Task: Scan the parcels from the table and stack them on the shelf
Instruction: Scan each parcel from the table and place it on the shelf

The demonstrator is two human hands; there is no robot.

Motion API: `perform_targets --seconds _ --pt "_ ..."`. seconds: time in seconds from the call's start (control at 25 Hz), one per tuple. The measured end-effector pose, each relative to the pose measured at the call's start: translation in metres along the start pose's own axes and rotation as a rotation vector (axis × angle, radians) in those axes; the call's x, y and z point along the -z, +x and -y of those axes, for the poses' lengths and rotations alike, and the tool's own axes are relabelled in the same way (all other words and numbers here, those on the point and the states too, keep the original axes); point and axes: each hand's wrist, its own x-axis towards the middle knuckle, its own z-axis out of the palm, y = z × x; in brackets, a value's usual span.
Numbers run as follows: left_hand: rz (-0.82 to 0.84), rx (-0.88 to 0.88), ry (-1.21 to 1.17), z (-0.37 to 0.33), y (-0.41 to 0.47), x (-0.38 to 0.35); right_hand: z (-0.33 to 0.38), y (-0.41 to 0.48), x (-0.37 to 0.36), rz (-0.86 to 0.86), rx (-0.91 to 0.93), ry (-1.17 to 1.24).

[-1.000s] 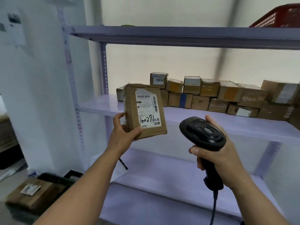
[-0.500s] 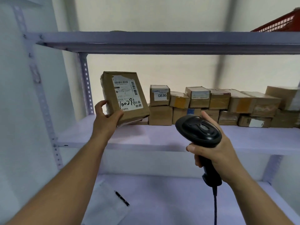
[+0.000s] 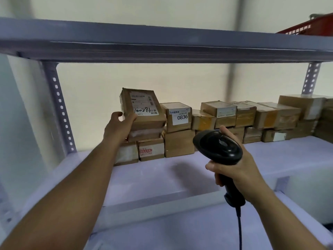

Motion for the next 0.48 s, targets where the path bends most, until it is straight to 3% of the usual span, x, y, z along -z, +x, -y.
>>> perform_targets --seconds 0.32,0.48 --pt "0.144 -0.122 0.029 0.023 0.029 -0.01 -0.009 0.008 -0.016 -0.049 -0.001 -0.063" --pt "0.133 -0.129 0.021 0.026 0.026 -0.009 -0.012 0.006 -0.017 -0.041 0.005 -0.065"
